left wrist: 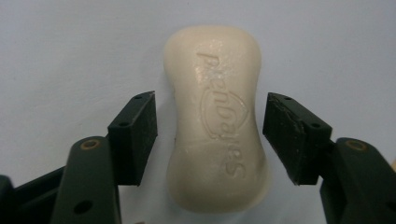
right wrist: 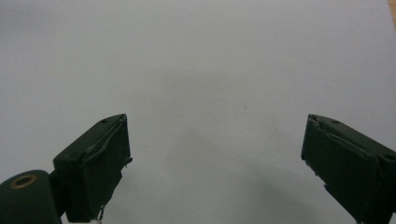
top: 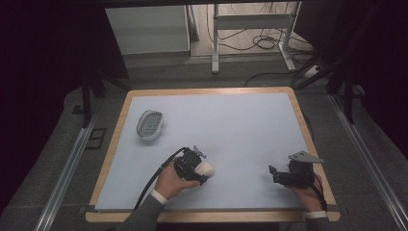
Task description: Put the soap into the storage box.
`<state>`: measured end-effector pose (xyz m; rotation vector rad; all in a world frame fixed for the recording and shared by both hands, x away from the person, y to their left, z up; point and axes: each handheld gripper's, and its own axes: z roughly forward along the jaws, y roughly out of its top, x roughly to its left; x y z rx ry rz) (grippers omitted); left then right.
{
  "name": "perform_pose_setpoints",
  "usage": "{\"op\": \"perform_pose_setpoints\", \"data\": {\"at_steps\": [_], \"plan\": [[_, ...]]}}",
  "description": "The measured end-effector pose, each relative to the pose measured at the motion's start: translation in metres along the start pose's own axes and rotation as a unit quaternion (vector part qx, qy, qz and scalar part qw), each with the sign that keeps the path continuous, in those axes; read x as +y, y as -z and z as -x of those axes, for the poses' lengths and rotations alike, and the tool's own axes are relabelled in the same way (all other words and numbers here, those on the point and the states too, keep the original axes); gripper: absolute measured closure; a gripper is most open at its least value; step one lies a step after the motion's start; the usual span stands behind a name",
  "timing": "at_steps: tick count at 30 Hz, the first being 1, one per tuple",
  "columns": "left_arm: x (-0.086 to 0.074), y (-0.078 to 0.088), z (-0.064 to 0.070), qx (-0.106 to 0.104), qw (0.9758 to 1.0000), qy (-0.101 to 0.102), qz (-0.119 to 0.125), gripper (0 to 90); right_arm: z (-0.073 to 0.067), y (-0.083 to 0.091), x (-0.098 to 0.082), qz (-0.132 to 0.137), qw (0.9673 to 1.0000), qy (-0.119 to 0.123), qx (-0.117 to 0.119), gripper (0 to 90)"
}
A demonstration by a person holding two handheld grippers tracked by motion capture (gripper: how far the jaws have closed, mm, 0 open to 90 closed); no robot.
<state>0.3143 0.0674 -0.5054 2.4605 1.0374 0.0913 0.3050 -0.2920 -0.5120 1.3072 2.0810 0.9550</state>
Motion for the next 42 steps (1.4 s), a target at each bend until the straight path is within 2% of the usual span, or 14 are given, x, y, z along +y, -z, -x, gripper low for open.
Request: {"op": "perform_pose_setpoints", "data": {"at_steps": [3,6,12,22,27,33,37,42], "plan": [[0.000,-0.003,0.001,0.001,1.0000,0.000,-0.005,39.3,0.000,0.000,0.000,0.000,1.0000,-0.001,0.000,7.7],[-0.001,-0.004,0.003,-0.001,1.0000,-0.004,-0.006,46.9,0.001,0.000,0.000,0.000,1.0000,-0.001,-0.001,7.7],[-0.001,-0.003,0.004,0.006,0.9999,-0.011,-0.003,49.1,0.001,0.000,0.000,-0.001,1.0000,-0.001,-0.001,7.7],[-0.002,-0.002,0.001,0.003,0.9998,-0.017,0.001,49.3,0.002,0.000,-0.001,-0.001,1.0000,-0.002,-0.005,7.7],[-0.002,0.004,-0.002,-0.004,0.9998,-0.017,0.005,49.3,0.003,0.000,-0.001,-0.001,1.0000,-0.003,-0.005,7.7],[-0.002,0.012,-0.010,0.001,0.9998,-0.013,0.012,49.3,0.003,0.000,-0.001,-0.001,1.0000,-0.003,-0.006,7.7],[-0.003,0.022,-0.017,0.009,0.9994,0.001,0.034,49.3,0.004,0.000,-0.001,-0.001,1.0000,-0.004,-0.005,7.7],[-0.003,0.028,-0.021,0.008,0.9994,0.003,0.033,49.3,0.004,0.000,-0.001,0.000,1.0000,-0.005,-0.006,7.7]]}}
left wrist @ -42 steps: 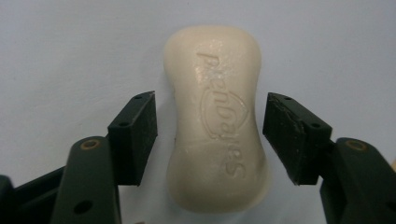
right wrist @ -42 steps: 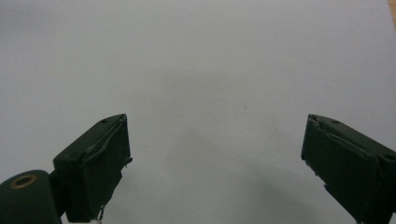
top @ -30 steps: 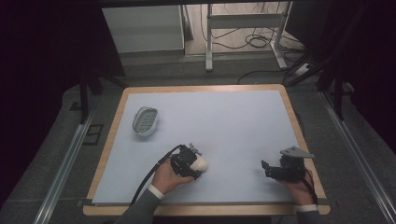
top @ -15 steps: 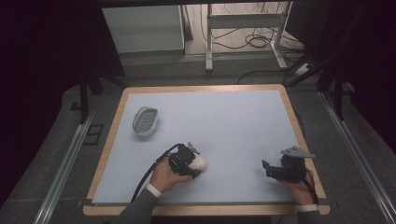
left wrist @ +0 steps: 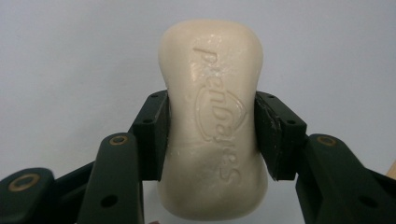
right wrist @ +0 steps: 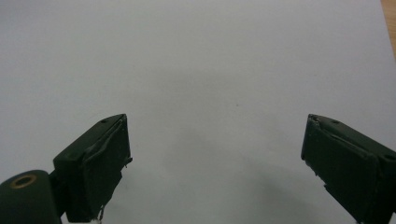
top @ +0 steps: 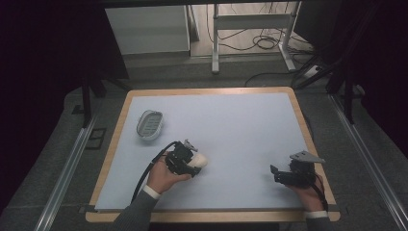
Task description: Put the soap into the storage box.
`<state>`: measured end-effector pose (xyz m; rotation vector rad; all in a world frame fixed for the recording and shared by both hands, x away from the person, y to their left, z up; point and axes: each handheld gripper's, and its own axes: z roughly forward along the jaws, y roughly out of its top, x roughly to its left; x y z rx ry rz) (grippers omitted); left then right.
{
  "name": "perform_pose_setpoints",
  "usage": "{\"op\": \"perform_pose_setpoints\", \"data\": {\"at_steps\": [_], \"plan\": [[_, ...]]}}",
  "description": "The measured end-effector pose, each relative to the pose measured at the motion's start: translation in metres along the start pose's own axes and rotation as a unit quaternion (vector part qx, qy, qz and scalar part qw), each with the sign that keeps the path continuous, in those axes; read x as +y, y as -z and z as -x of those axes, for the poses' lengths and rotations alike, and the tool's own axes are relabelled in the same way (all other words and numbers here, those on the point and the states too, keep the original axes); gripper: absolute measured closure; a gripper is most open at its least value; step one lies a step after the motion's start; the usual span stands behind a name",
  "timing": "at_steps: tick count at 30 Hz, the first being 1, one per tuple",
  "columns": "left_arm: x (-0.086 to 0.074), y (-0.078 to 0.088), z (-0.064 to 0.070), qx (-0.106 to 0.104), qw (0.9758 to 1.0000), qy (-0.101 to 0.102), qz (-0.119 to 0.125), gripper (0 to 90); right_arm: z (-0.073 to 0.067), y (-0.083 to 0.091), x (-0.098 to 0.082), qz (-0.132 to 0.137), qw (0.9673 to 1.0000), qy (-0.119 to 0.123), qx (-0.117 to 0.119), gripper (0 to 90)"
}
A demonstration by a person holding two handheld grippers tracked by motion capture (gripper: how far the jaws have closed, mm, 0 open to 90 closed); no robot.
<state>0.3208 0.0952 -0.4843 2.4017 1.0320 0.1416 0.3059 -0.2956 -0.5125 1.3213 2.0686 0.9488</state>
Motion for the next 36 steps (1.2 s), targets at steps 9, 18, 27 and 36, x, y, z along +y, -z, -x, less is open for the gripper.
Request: {"op": "perform_pose_setpoints", "data": {"at_steps": [9,18,27,36], "plan": [[-0.001,0.005,-0.012,-0.007,0.9999,0.010,-0.003,49.3,0.000,0.000,0.000,-0.001,1.0000,0.000,0.000,7.7],[0.000,0.017,-0.025,0.003,0.9998,0.020,0.008,49.3,0.000,-0.001,-0.001,-0.003,1.0000,-0.001,-0.001,7.7],[0.000,0.025,-0.036,0.008,0.9995,0.028,0.008,49.3,0.000,-0.003,-0.002,-0.006,1.0000,0.001,-0.001,7.7],[0.001,0.030,-0.042,0.010,0.9993,0.033,0.011,49.3,0.001,-0.003,-0.002,-0.006,1.0000,0.000,-0.002,7.7]]}}
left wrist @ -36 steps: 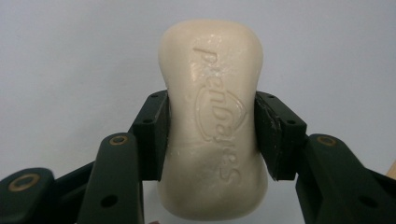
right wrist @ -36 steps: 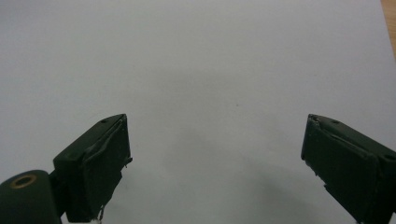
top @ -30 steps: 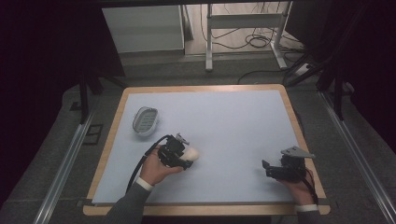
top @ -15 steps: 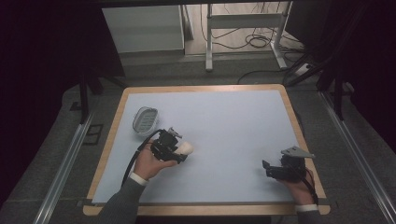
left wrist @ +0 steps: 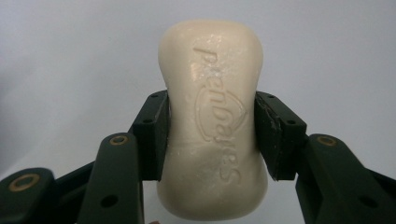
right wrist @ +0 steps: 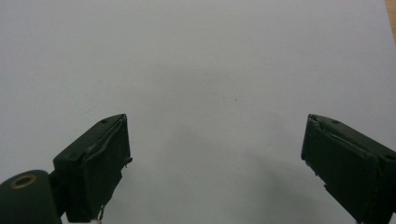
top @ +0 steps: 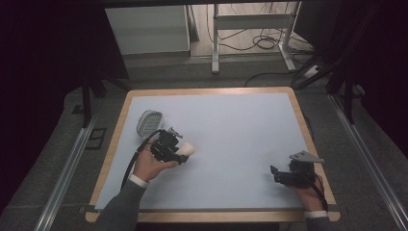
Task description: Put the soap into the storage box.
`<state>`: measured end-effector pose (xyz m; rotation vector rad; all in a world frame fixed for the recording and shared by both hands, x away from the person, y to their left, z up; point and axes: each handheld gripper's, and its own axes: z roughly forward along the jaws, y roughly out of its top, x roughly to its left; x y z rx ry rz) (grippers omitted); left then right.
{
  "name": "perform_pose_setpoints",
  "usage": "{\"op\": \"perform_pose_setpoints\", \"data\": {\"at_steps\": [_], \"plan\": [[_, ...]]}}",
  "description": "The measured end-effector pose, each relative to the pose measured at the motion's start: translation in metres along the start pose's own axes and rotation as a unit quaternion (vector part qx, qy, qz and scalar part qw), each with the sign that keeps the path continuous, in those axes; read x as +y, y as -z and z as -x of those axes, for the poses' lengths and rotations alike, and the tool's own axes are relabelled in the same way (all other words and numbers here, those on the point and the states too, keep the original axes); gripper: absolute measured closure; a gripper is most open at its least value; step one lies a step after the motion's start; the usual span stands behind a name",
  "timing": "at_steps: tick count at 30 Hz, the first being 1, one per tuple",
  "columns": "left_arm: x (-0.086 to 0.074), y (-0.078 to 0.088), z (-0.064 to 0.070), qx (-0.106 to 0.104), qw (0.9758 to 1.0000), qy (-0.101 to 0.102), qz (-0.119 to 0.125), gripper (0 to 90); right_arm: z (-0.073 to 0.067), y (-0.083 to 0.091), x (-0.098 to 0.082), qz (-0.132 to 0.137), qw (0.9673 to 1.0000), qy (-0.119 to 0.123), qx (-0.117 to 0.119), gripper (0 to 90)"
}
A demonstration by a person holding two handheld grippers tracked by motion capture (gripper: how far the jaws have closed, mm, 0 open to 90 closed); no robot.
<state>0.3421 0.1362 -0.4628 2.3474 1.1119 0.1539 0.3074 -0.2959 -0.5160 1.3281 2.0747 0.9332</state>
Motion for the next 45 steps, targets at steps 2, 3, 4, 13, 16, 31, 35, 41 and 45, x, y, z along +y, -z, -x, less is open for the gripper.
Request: {"op": "perform_pose_setpoints", "data": {"at_steps": [2,3,4,13,16,31,35,41,45], "plan": [[0.000,0.001,-0.001,0.001,1.0000,0.001,0.001,49.3,0.000,0.000,0.000,-0.001,1.0000,0.000,0.001,7.7],[0.000,0.001,-0.002,0.000,1.0000,0.003,0.001,49.3,0.000,0.000,0.000,-0.001,1.0000,0.000,0.001,7.7],[0.000,0.001,-0.003,-0.002,1.0000,0.004,0.001,49.3,0.000,0.000,0.000,-0.001,1.0000,0.000,0.001,7.7],[0.001,0.004,-0.009,0.000,0.9999,0.010,0.002,49.3,0.000,-0.001,0.000,-0.005,1.0000,0.002,0.001,7.7],[0.002,0.007,-0.011,0.002,0.9999,0.011,0.002,49.3,0.000,-0.001,0.000,-0.003,1.0000,0.001,0.002,7.7],[0.005,0.017,-0.024,0.013,0.9997,0.021,0.009,49.3,0.000,-0.001,0.000,-0.005,1.0000,0.001,0.003,7.7],[0.006,0.023,-0.028,0.019,0.9995,0.023,0.014,49.3,0.000,-0.001,-0.001,-0.006,1.0000,0.002,0.004,7.7],[0.007,0.031,-0.036,0.024,0.9990,0.032,0.020,49.3,0.000,-0.002,-0.001,-0.008,1.0000,0.001,0.004,7.7],[0.006,0.033,-0.042,0.030,0.9987,0.037,0.020,49.4,0.000,-0.002,-0.001,-0.009,1.0000,0.002,0.004,7.7]]}}
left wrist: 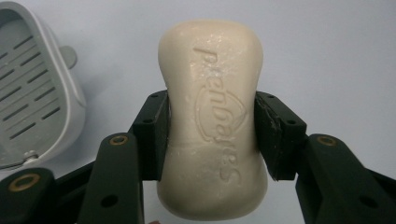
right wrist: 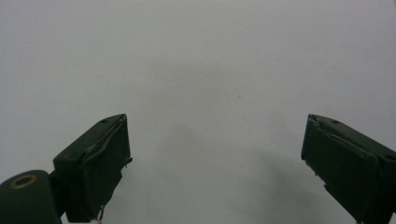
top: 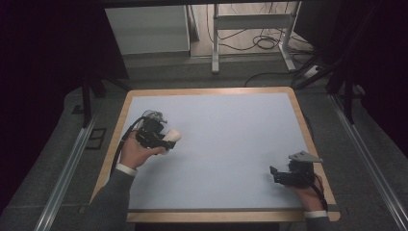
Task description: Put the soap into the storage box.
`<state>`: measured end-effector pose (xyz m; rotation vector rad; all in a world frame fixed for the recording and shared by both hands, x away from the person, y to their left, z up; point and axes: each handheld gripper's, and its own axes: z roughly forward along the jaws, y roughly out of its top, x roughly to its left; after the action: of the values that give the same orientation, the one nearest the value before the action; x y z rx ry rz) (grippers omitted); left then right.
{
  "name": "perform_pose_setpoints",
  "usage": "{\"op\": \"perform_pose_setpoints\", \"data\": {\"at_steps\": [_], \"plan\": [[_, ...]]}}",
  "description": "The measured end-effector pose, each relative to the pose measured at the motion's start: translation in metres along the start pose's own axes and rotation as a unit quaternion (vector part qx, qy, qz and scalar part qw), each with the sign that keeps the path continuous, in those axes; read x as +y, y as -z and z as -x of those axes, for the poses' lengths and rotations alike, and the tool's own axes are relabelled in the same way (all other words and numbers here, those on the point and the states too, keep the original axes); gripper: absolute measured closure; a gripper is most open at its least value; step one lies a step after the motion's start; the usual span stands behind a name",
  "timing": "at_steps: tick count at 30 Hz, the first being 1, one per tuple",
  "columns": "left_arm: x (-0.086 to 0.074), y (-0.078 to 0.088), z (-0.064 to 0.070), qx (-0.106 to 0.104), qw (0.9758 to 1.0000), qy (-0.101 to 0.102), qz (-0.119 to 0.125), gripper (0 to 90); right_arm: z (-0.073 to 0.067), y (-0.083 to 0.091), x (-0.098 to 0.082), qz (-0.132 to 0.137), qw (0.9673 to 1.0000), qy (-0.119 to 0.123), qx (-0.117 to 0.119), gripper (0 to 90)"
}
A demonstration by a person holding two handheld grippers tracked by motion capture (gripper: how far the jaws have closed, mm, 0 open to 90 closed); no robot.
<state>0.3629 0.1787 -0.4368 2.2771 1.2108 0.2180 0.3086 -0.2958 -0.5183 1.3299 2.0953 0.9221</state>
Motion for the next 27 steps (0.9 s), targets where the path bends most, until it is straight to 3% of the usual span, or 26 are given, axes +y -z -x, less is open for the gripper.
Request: {"op": "perform_pose_setpoints", "data": {"at_steps": [16,27], "plan": [[0.002,0.007,-0.012,0.006,0.9999,0.012,0.010,49.3,0.000,0.000,0.000,-0.002,1.0000,0.001,0.000,7.7],[0.004,0.005,-0.028,0.015,0.9996,0.024,0.003,49.3,0.000,-0.001,-0.001,-0.003,1.0000,0.000,-0.001,7.7]]}}
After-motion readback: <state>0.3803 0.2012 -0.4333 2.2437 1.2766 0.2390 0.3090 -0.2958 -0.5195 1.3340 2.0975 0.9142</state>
